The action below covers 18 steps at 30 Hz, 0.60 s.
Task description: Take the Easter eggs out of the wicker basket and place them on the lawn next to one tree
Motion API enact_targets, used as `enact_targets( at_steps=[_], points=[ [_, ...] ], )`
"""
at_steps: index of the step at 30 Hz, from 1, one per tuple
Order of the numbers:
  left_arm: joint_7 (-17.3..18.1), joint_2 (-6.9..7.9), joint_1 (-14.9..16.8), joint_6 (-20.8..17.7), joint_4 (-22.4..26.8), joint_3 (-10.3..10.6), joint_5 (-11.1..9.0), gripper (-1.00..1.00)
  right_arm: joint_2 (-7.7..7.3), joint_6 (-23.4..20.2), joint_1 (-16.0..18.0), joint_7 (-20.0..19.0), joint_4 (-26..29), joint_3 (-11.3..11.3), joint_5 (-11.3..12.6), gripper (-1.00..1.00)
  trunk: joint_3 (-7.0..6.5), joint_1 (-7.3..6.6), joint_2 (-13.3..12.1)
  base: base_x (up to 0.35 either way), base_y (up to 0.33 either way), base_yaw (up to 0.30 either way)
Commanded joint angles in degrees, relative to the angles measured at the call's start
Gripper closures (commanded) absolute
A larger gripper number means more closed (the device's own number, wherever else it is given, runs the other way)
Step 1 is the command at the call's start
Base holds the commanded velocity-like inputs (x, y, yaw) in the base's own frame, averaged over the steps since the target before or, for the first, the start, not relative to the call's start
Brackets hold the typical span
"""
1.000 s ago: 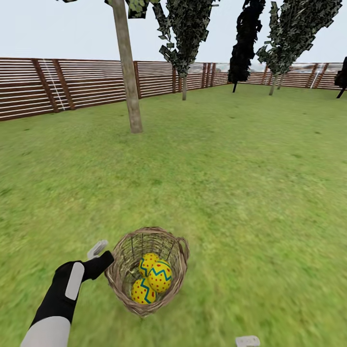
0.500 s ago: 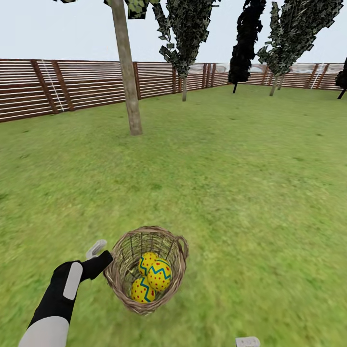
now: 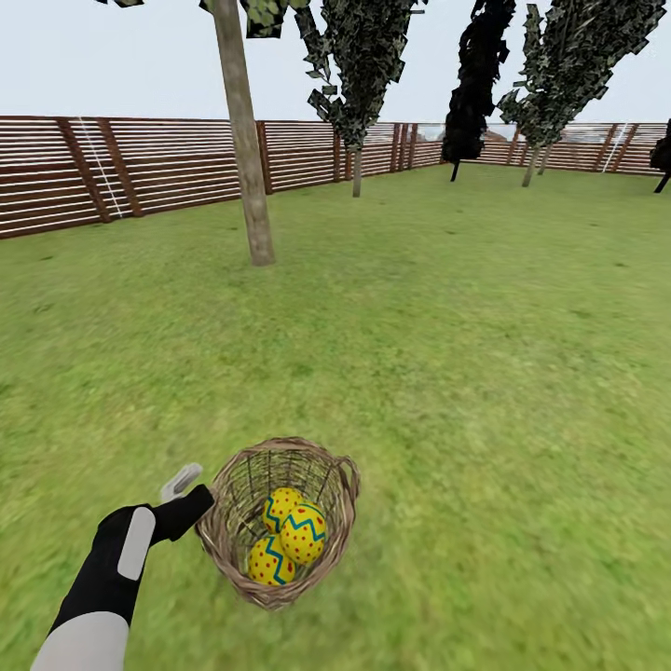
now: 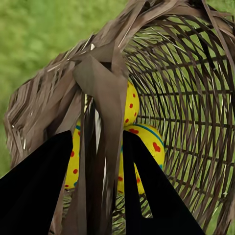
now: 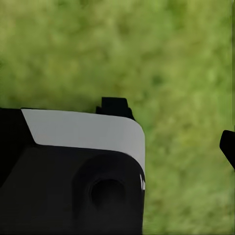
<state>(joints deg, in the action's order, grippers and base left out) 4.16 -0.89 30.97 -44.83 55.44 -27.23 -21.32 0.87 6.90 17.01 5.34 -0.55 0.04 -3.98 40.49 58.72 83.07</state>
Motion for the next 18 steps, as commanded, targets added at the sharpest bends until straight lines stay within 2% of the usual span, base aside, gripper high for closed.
enact_targets(
  at_steps=[1,9,18],
  points=[
    [0.5,-0.07,0.06,-0.35,0.03,-0.28,-0.3,1.0,0.01,0.13,0.04,0.29,-0.06,-0.02,-0.42,-1.0,-0.14,-0.21,-0.39,0.146,0.0,0.0],
    [0.51,-0.07,0.06,-0.35,-0.05,-0.37,-0.3,1.0,0.01,0.13,0.04,0.29,-0.06,-0.01,-0.42,-1.0,-1.58,-1.97,-3.6,0.089,0.0,0.0],
    [0.52,0.01,0.06,-0.35,-0.26,-0.37,-0.22,1.0,0.01,0.13,0.04,0.29,-0.06,-0.01,-0.42,-1.0,-3.19,-3.95,-7.21,0.15,0.0,0.0]
  ],
)
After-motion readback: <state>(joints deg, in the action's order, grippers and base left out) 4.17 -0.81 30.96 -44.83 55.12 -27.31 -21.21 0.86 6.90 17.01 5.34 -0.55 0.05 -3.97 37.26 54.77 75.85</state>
